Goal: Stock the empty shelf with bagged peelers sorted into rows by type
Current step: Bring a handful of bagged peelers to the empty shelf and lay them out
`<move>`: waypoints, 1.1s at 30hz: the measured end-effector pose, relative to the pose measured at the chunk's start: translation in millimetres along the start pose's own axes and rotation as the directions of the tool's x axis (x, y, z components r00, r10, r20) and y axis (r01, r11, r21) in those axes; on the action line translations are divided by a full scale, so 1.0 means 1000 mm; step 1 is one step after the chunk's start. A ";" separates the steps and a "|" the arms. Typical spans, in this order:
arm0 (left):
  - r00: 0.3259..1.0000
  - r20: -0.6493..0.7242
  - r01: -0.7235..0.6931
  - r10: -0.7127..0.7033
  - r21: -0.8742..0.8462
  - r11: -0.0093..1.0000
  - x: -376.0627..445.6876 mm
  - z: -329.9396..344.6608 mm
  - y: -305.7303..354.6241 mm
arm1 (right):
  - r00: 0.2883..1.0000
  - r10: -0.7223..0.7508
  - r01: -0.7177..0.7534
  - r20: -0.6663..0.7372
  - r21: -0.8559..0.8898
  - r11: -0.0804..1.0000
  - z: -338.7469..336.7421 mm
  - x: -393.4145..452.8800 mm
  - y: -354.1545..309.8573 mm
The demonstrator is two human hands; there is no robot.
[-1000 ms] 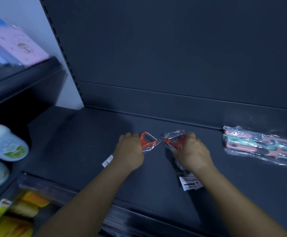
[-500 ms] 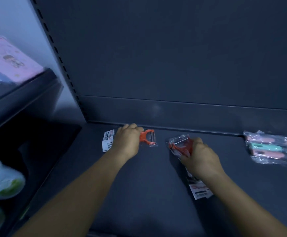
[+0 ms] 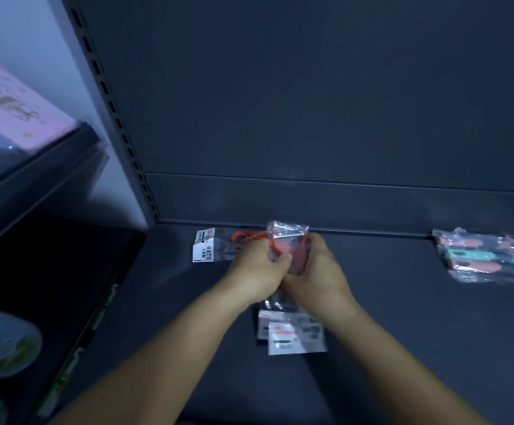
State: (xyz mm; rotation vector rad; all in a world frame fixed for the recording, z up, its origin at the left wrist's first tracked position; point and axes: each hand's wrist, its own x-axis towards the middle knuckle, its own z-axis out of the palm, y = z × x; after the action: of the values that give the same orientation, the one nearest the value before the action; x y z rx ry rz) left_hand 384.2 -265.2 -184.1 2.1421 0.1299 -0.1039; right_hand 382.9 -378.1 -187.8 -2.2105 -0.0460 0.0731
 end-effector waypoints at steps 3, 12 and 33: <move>1.000 0.019 -0.009 0.006 0.173 0.985 0.000 -0.027 -0.003 | 0.995 -0.006 0.005 0.103 0.009 1.000 0.006 -0.003 -0.004; 0.967 0.252 -0.208 0.042 0.680 0.703 0.020 -0.057 -0.008 | 0.998 0.057 -0.053 0.027 -0.135 0.989 -0.006 0.008 0.008; 0.942 0.168 -0.311 0.291 0.763 0.566 0.001 -0.051 -0.045 | 0.997 0.065 -0.053 0.048 -0.218 0.974 0.017 0.024 0.013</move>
State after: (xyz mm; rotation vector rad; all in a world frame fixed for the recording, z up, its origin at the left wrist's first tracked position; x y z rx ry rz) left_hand 380.0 -197.5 -194.0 3.0180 -0.3841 0.0307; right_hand 406.0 -370.5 -209.4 -2.4281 -0.0187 0.1688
